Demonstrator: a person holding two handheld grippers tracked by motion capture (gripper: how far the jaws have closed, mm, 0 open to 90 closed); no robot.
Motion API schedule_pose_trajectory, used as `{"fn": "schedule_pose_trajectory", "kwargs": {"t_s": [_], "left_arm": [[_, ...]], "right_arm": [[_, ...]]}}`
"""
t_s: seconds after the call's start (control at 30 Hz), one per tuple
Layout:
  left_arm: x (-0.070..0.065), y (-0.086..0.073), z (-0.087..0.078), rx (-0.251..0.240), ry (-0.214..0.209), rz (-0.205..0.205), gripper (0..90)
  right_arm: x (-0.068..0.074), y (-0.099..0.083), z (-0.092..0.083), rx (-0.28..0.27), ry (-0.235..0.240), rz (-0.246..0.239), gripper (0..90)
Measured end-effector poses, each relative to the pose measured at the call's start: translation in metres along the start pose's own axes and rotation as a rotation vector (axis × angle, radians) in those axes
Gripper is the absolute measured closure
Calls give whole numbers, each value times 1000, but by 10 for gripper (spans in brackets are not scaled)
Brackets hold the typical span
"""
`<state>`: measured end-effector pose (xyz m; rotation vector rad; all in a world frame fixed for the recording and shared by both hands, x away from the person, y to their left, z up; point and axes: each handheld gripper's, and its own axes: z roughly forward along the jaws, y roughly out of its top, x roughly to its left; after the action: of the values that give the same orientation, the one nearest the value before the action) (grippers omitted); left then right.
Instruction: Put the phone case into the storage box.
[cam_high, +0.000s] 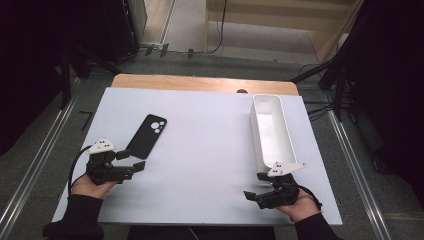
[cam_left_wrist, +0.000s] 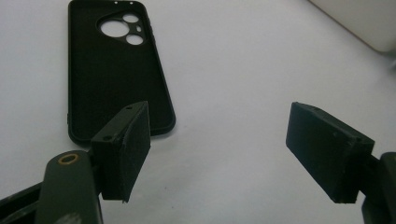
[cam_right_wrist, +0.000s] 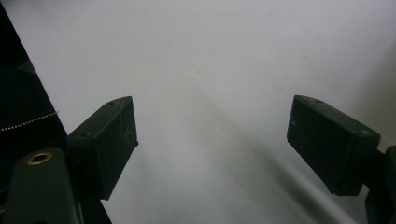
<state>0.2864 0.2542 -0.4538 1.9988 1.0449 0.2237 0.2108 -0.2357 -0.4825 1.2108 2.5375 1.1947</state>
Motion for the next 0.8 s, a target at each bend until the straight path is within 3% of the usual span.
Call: {"fn": "schedule_pose_trajectory", "kwargs": {"t_s": [0.33,0.5,0.8], "left_arm": [[1,7,8,-12,12,1,216],[2,11,8,-21,-1,0,0],[4,22,17,-6,19,13,0]], "right_arm": [[0,0,1,4,3,2,145],[1,0,1,6,6,3,145],[0,0,1,2,7,4,145]]}}
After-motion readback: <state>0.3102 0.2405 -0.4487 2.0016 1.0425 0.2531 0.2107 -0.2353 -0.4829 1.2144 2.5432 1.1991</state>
